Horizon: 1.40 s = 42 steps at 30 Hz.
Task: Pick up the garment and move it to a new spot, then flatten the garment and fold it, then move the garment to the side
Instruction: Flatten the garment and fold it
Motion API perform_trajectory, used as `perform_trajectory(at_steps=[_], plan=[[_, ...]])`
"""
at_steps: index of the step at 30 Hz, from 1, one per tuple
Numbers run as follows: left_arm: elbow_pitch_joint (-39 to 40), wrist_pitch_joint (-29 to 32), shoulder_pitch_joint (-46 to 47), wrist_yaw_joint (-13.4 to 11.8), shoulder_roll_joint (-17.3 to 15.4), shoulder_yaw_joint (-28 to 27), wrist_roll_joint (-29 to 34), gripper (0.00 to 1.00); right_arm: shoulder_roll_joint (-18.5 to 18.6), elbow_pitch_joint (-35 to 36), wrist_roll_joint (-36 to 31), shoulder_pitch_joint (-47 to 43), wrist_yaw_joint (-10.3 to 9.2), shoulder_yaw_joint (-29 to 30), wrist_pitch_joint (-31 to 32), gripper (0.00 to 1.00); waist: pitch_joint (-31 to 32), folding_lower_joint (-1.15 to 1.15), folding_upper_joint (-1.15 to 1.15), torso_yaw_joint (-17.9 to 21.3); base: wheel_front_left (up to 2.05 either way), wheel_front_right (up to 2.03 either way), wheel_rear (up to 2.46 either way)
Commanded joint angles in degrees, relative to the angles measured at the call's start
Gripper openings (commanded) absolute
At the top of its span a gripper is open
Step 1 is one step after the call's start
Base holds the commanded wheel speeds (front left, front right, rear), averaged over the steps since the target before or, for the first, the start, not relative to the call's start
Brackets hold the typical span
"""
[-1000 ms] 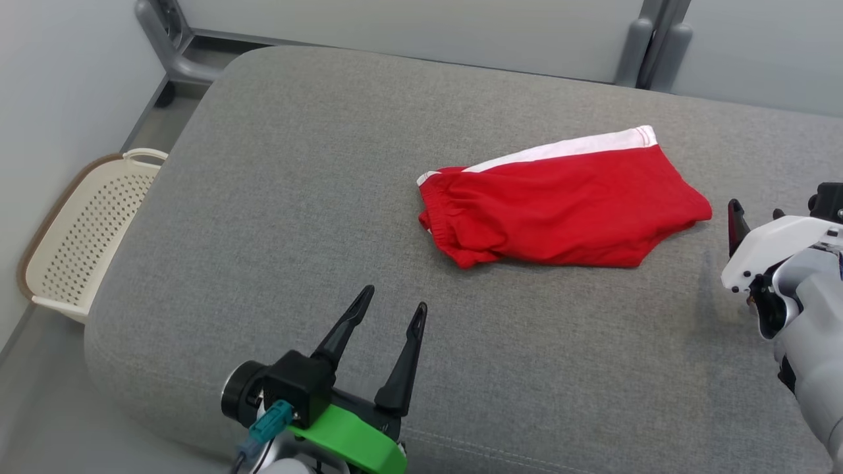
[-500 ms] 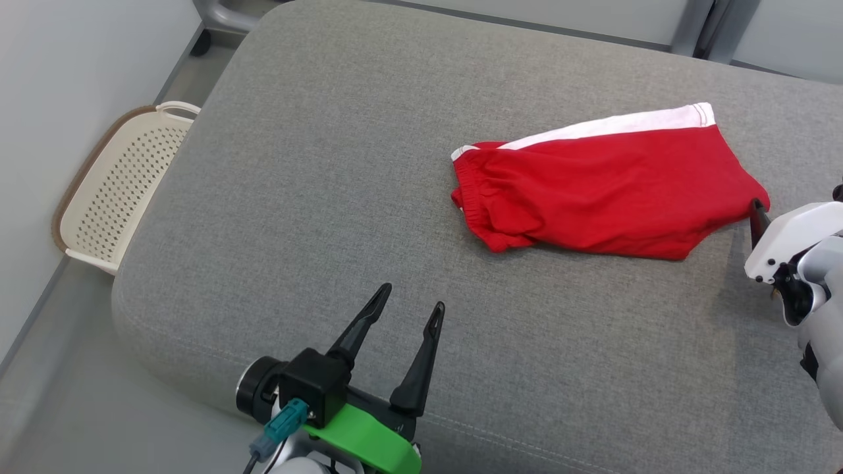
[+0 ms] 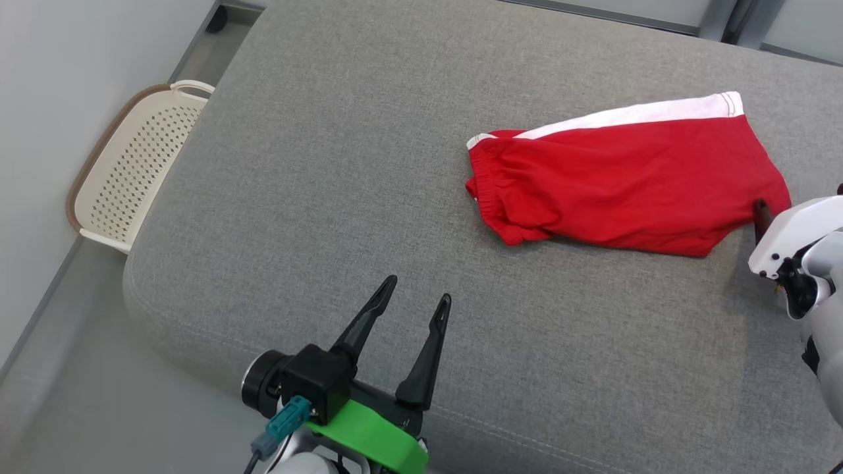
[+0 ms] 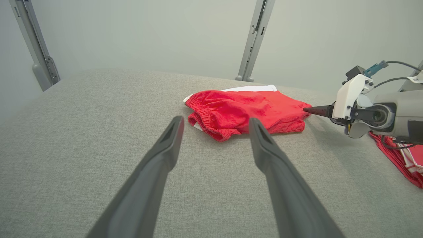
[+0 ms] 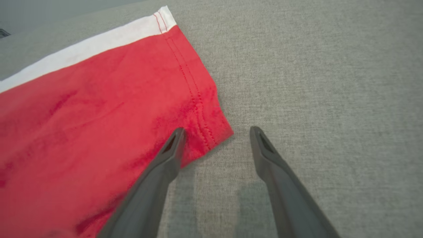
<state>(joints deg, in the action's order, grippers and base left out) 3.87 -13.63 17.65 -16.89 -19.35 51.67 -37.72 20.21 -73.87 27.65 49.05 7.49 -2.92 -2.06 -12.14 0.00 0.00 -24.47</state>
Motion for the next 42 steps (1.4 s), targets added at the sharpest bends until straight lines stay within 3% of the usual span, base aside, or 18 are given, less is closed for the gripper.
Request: perform_trajectory(at_steps=[1, 9, 12, 13, 20, 34, 42], plan=[[0.09, -0.24, 0.99, 0.22, 0.13, -0.16, 0.44, 1.0, -0.21, -0.17, -0.6, 0.66, 0.0, 0.42, 0.25, 1.0, -0.28, 0.0, 0.0, -0.21, 0.0, 0.0, 0.0], [-0.32, -0.47, 1.17, 0.41, 0.81, -0.01, 0.26, 1.0, -1.19, -0.23, -4.37, 0.66, 0.0, 4.28, 3.46, 1.0, -0.87, 0.0, 0.0, -0.87, 0.0, 0.0, 0.0], [-0.49, -0.48, 1.16, 0.49, 0.96, -0.07, 0.14, 1.0, -1.58, -0.24, -5.87, 0.99, 0.0, 5.65, 3.99, 0.16, -0.99, 0.0, 0.0, -0.91, 0.0, 0.0, 0.0], [-0.54, -0.52, 1.16, 0.54, 1.02, -0.09, 0.08, 1.0, -1.68, -0.23, -6.3, 1.07, 0.0, 6.08, 4.06, 0.0, -1.01, 0.0, 0.0, -0.9, 0.0, 0.0, 0.0], [-1.08, -0.69, 1.47, 0.75, 1.49, -0.28, -0.08, 1.0, -2.6, -0.21, -9.23, 1.63, -0.01, 9.31, 3.97, 0.0, -0.88, 0.0, 0.0, -0.47, 0.0, 0.0, 0.0], [-3.03, -0.94, 1.03, 1.53, 2.21, -0.34, -1.02, 1.0, -7.84, -0.16, -10.3, -0.79, -0.01, 14.56, 2.24, 0.0, 4.21, 0.0, 0.0, 2.23, 0.0, 0.0, 0.0], [-3.27, -0.43, 0.42, 1.79, 2.51, 0.37, -1.49, 1.0, -7.39, -0.17, -12.2, -4.1, -0.01, 16.43, 3.2, 0.0, 6.78, 0.0, 0.0, 3.88, 0.0, 0.0, 0.0]])
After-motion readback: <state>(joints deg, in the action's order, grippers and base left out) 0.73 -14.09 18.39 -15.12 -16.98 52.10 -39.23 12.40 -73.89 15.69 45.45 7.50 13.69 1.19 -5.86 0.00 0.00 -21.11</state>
